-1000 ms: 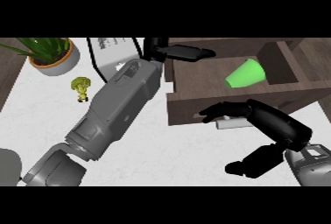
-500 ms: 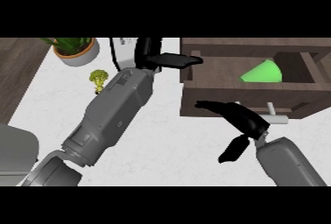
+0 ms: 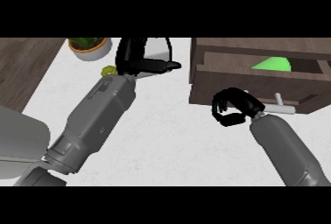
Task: Pick up the cup, place it into the drawer and close the drawer
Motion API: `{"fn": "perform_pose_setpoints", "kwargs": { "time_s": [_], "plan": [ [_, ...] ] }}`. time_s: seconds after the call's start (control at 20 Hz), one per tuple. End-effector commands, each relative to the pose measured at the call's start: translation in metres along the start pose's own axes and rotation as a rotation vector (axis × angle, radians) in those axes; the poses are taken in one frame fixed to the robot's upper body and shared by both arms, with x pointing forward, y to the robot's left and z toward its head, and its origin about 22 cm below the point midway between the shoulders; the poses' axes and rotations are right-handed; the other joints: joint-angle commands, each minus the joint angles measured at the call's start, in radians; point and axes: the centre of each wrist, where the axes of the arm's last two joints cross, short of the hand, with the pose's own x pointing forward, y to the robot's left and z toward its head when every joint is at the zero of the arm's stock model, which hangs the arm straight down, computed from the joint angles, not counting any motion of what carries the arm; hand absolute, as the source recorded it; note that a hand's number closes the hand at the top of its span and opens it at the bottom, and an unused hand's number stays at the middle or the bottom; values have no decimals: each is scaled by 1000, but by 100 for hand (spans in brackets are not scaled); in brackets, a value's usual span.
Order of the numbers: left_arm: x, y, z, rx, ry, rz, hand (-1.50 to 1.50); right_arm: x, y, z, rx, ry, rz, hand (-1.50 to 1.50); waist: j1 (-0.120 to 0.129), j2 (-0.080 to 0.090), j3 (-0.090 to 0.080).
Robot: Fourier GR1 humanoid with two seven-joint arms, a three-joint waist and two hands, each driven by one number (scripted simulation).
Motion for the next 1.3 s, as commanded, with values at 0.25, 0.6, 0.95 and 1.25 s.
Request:
{"fn": "perform_pose_setpoints", "kwargs": {
  "time_s": [0.25,0.6,0.95,1.25],
  "plan": [
    [0,35,17,-28,3,21,-150,-2,-83,-14,-263,-26,-51,150,58,19,3],
    [1,52,25,-56,23,15,-150,-4,-132,4,-373,21,-97,150,88,31,2],
    [6,56,26,-83,30,39,-150,0,-156,16,-399,-9,-124,150,114,34,1],
    [7,49,26,-102,15,62,-150,0,-166,26,-393,-38,-160,150,124,36,0]
  ]
}}
